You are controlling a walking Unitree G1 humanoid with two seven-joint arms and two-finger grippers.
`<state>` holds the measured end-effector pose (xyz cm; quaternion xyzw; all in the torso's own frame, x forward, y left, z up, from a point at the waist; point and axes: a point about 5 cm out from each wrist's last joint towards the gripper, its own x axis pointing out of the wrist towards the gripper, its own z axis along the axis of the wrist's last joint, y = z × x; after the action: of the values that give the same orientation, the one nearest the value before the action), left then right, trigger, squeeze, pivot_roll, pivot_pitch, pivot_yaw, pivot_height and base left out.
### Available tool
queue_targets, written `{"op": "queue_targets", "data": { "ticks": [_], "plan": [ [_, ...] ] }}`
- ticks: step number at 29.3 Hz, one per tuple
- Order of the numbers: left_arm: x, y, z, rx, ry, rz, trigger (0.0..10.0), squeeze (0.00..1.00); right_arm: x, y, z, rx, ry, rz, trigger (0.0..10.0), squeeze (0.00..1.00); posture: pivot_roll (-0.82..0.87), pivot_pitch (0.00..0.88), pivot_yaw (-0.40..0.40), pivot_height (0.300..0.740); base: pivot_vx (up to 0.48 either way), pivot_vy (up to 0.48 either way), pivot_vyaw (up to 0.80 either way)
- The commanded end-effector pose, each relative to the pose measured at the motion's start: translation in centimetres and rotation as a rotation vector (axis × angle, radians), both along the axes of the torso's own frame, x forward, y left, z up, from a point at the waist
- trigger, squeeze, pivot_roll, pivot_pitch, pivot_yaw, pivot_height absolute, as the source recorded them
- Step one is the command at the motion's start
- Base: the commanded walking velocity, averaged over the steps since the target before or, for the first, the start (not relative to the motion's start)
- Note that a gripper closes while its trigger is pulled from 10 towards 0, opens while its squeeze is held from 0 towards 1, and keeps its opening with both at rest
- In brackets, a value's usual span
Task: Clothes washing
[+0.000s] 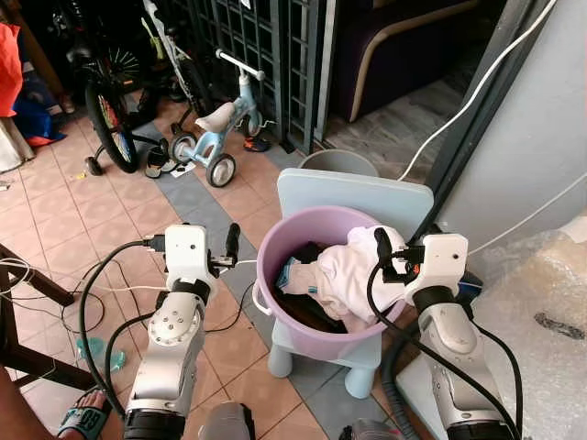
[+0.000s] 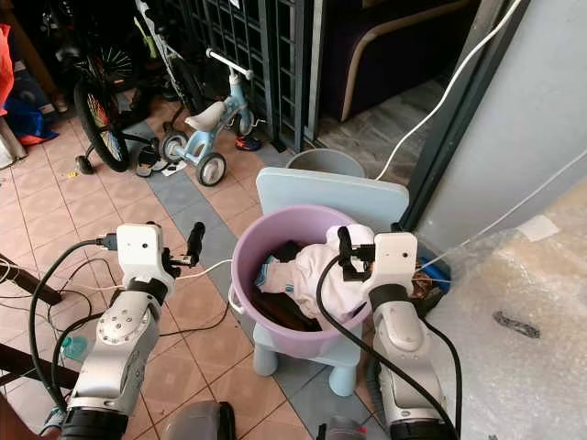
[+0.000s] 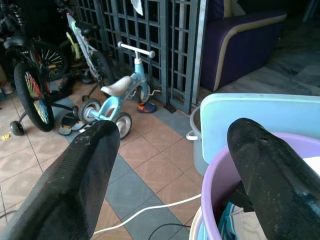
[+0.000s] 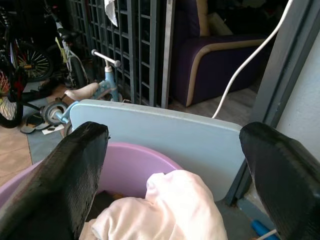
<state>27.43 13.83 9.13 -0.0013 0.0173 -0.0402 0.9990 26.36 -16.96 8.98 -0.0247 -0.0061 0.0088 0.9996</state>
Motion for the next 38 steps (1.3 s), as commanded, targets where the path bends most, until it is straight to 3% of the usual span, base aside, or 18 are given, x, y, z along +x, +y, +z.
{"op": "queue_targets", "data": {
  "ticks": [1, 5, 7, 8, 9, 10, 11, 12, 17, 18, 19, 20, 21, 22, 23, 24, 38],
  "plan": [
    [0.3, 0.2, 0.1, 0.009, -0.01, 0.001, 0.0, 0.0, -0.2, -0.3, 0.1, 0.031, -0.02, -0.024, 0.0, 0.0, -0.04, 0.0, 0.059, 0.74, 0.0, 0.0, 0.0],
    [0.5, 0.3, 0.0, 0.013, -0.017, 0.009, 0.0, 0.0, -0.2, 0.0, 0.1, 0.041, -0.019, -0.012, 0.0, 0.0, -0.03, 0.0, 0.052, 0.74, 0.0, 0.0, 0.0],
    [0.5, 0.3, -0.1, 0.012, -0.021, 0.012, 0.5, 0.0, -0.2, 0.1, 0.2, 0.041, -0.019, -0.008, 0.0, 0.0, -0.03, 0.0, 0.049, 0.74, 0.0, 0.0, 0.0],
    [0.5, 0.3, -0.2, 0.012, -0.018, 0.014, 3.1, 0.0, -0.2, 0.1, 0.2, 0.04, -0.018, -0.005, 0.0, 0.0, -0.03, 0.0, 0.047, 0.74, 0.0, 0.0, 0.0],
    [0.4, 0.3, -0.4, 0.014, -0.009, 0.016, 7.5, 0.0, -0.2, 0.1, 0.1, 0.039, -0.016, -0.002, 0.0, 0.0, -0.02, 0.0, 0.044, 0.74, 0.0, 0.0, 0.0],
    [0.4, 0.3, -0.4, 0.014, -0.009, 0.016, 7.5, 0.0, -0.2, 0.1, 0.1, 0.039, -0.016, -0.002, 0.0, 0.0, -0.02, 0.0, 0.044, 0.74, 0.0, 0.0, 0.0],
    [0.3, 0.3, -0.5, 0.016, 0.001, 0.018, 9.5, 0.0, -0.1, 0.1, 0.1, 0.038, -0.014, 0.0, 0.0, 0.0, -0.02, 0.0, 0.043, 0.74, 0.0, 0.0, 0.0],
    [0.1, 0.3, -0.8, 0.019, 0.011, 0.018, 10.0, 0.0, -0.1, 0.1, 0.0, 0.038, -0.013, 0.002, 0.0, 0.0, -0.02, 0.0, 0.04, 0.74, 0.0, 0.0, 0.0],
    [0.0, 0.2, -1.0, 0.017, 0.013, 0.016, 10.0, 0.0, 0.0, 0.1, 0.0, 0.022, -0.006, 0.012, 0.0, 0.0, -0.02, 0.0, 0.038, 0.74, 0.0, 0.0, 0.0],
    [0.0, 0.2, -1.0, 0.017, 0.014, 0.013, 10.0, 0.0, 0.1, 0.1, 0.0, 0.011, -0.004, 0.011, 4.2, 0.0, -0.02, 0.0, 0.037, 0.74, 0.0, 0.0, 0.0],
    [0.0, 0.2, -1.0, 0.017, 0.014, 0.011, 10.0, 0.0, 0.1, 0.1, 0.0, 0.003, -0.003, 0.009, 4.2, 0.0, -0.02, 0.0, 0.037, 0.74, 0.0, 0.0, 0.0],
    [-0.1, 0.1, -1.1, 0.002, 0.017, 0.006, 10.0, 0.0, 0.2, 0.0, 0.0, 0.01, 0.0, 0.01, 7.3, 0.0, -0.02, 0.0, 0.038, 0.74, 0.0, 0.0, 0.0],
    [-0.1, 0.1, -1.1, 0.002, 0.017, 0.006, 10.0, 0.0, 0.2, 0.0, 0.0, 0.01, 0.0, 0.01, 7.3, 0.0, -0.02, 0.0, 0.038, 0.74, 0.0, 0.0, 0.0],
    [-0.1, 0.0, -1.1, -0.015, 0.019, -0.004, 10.0, 0.07, 0.3, 0.1, 0.0, 0.016, 0.007, 0.017, 10.0, 0.32, -0.02, 0.0, 0.037, 0.74, 0.0, 0.0, 0.0],
    [-0.1, 0.0, -1.1, -0.014, 0.021, -0.004, 10.0, 0.19, 0.3, 0.1, -0.1, 0.02, 0.014, 0.024, 10.0, 0.84, -0.02, 0.0, 0.036, 0.74, 0.0, 0.0, 0.0],
    [-0.2, -0.1, -1.2, -0.032, 0.022, -0.007, 10.0, 1.0, 0.2, 0.1, -0.1, 0.022, 0.017, 0.031, 10.0, 1.0, -0.02, 0.0, 0.035, 0.74, 0.0, 0.0, 0.0],
    [-0.9, 0.3, -1.7, -0.044, 0.049, -0.009, 10.0, 1.0, 0.9, -0.5, -0.8, -0.01, 0.053, 0.027, 10.0, 1.0, -0.01, 0.0, 0.03, 0.74, 0.0, 0.0, 0.0]
  ]
}}
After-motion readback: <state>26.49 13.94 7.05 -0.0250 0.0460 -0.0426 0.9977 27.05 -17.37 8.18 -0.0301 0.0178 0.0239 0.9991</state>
